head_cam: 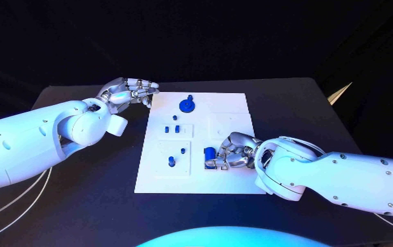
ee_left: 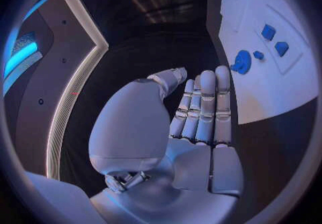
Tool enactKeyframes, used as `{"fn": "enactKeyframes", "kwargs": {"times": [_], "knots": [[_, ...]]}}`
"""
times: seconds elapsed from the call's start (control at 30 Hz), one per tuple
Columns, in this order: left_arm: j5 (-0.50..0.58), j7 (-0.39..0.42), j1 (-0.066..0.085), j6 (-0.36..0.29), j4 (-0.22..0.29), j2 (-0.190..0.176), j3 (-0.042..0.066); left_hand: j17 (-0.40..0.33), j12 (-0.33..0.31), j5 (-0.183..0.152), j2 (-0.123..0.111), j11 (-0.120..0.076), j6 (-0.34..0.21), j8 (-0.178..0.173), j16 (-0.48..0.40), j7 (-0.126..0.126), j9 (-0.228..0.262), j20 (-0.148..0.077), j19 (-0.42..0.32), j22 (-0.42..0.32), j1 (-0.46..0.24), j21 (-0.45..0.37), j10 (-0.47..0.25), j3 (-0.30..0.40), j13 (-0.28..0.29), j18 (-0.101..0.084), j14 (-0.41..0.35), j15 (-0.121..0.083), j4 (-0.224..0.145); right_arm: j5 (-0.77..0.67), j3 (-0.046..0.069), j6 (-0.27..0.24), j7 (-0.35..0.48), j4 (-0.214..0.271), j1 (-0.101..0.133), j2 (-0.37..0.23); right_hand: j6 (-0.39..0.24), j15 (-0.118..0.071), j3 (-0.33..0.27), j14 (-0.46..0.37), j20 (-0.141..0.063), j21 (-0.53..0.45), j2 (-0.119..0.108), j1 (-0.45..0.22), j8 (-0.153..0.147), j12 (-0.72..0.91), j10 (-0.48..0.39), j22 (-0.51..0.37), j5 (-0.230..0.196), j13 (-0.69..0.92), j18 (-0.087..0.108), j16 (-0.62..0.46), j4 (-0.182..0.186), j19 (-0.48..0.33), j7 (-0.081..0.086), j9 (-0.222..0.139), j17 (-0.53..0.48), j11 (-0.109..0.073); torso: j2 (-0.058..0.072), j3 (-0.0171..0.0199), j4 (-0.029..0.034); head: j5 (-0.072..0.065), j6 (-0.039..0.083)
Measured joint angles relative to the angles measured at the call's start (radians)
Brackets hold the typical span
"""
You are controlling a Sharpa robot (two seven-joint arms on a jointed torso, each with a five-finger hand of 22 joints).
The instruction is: Assemble the parts on the task board
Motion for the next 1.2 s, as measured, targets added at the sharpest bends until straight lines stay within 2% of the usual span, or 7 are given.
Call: {"fn": "enactKeyframes", "kwargs": {"times": [0.03, 0.1, 0.47, 0.83, 1.0, 1.17, 1.2], "knots": [[0.000, 0.000, 0.000, 0.000, 0.000, 0.000, 0.000, 0.000, 0.000, 0.000, 0.000, 0.000, 0.000, 0.000, 0.000, 0.000, 0.000, 0.000, 0.000, 0.000, 0.000, 0.000, 0.000, 0.000, 0.000, 0.000, 0.000, 0.000, 0.000, 0.000, 0.000, 0.000, 0.000, -0.002, 0.000, 0.000, 0.000, 0.000, 0.000, 0.000, 0.000, 0.000, 0.014, 0.014, 0.000, 0.000, 0.000, 0.000, -0.001, 0.000, 0.000, 0.000, 0.000, 0.000, 0.000, -0.001, 0.000, 0.000, 0.000, 0.0000, 0.0000, 0.000, 0.000], [0.000, 0.000, 0.000, 0.000, -0.001, 0.000, 0.000, 0.000, 0.000, 0.000, 0.000, 0.000, 0.000, 0.000, 0.000, 0.000, 0.000, 0.000, 0.000, 0.000, 0.000, 0.000, 0.000, 0.000, 0.000, 0.000, 0.000, 0.000, 0.000, -0.001, 0.001, 0.000, 0.001, -0.004, 0.001, 0.000, 0.001, 0.000, 0.000, 0.000, 0.000, 0.000, -0.008, 0.036, 0.000, 0.000, 0.000, 0.000, -0.023, 0.000, 0.000, 0.000, 0.000, 0.000, -0.001, -0.001, 0.000, 0.000, 0.000, 0.0001, 0.0000, 0.000, -0.001], [0.000, 0.000, 0.000, 0.000, -0.002, 0.001, 0.000, 0.000, 0.000, 0.000, 0.000, 0.000, 0.000, 0.000, 0.000, 0.000, 0.000, 0.000, 0.000, 0.000, 0.000, 0.000, 0.000, 0.000, 0.000, 0.000, 0.000, 0.000, 0.000, -0.016, 0.001, -0.024, 0.012, 0.012, 0.000, -0.027, 0.003, 0.000, 0.000, 0.000, 0.000, 0.000, -0.028, 0.056, 0.000, 0.000, 0.004, 0.000, -0.046, 0.000, 0.000, 0.000, 0.000, 0.000, -0.003, -0.002, 0.000, -0.004, -0.001, 0.0006, -0.0013, 0.000, 0.000], [0.000, 0.003, 0.000, -0.002, -0.005, 0.002, 0.000, 0.000, 0.000, 0.000, 0.000, 0.000, 0.000, 0.000, 0.000, 0.000, 0.000, 0.000, 0.000, -0.001, 0.000, 0.000, 0.000, 0.000, 0.000, 0.000, 0.000, 0.000, 0.000, 0.007, 0.004, -0.109, 0.075, 0.077, 0.029, -0.156, -0.009, 0.000, 0.000, 0.000, 0.000, 0.000, -0.028, 0.056, -0.001, 0.000, 0.010, 0.000, -0.038, 0.000, 0.000, 0.000, 0.000, 0.000, 0.009, -0.011, 0.000, 0.003, -0.002, 0.0012, -0.0037, -0.007, 0.010], [0.002, 0.006, 0.000, -0.003, -0.005, 0.003, 0.000, 0.000, 0.000, 0.000, 0.000, 0.000, 0.000, 0.000, 0.000, 0.000, 0.000, 0.000, 0.000, -0.001, 0.000, 0.000, 0.000, 0.000, 0.000, 0.000, 0.000, 0.000, 0.000, -0.024, 0.005, -0.108, 0.079, 0.084, 0.042, -0.230, -0.013, 0.000, 0.000, 0.000, 0.000, 0.000, -0.042, 0.071, -0.010, -0.006, 0.011, 0.000, -0.038, 0.000, 0.000, 0.000, 0.000, 0.000, 0.012, -0.016, 0.000, 0.004, -0.003, 0.0009, -0.0057, -0.018, 0.012], [0.002, 0.009, 0.000, -0.003, -0.002, 0.004, 0.000, 0.000, 0.000, 0.000, 0.000, 0.000, 0.000, 0.000, 0.000, 0.000, 0.000, 0.000, 0.000, -0.001, 0.000, 0.000, 0.000, 0.000, 0.000, 0.000, 0.000, 0.000, 0.000, -0.064, 0.003, -0.088, 0.073, 0.083, 0.045, -0.288, -0.012, 0.000, 0.000, 0.000, 0.000, 0.000, -0.035, 0.102, -0.010, -0.010, 0.011, 0.000, -0.038, 0.015, 0.000, 0.000, 0.000, 0.000, 0.012, -0.018, 0.000, 0.004, -0.003, 0.0001, -0.0075, -0.028, 0.014], [0.002, 0.009, 0.000, -0.003, -0.002, 0.004, 0.000, 0.000, 0.000, 0.000, 0.000, 0.000, 0.000, 0.000, 0.000, 0.000, 0.000, 0.000, 0.000, -0.001, 0.000, 0.000, 0.000, 0.000, 0.000, 0.000, 0.000, 0.000, 0.000, -0.070, 0.003, -0.085, 0.072, 0.083, 0.045, -0.294, -0.012, 0.000, 0.000, 0.000, 0.000, 0.000, -0.051, 0.119, -0.010, -0.010, 0.011, 0.000, -0.038, 0.014, 0.000, 0.000, 0.000, 0.000, 0.012, -0.018, 0.000, 0.004, -0.003, 0.0001, -0.0076, -0.029, 0.015]]}}
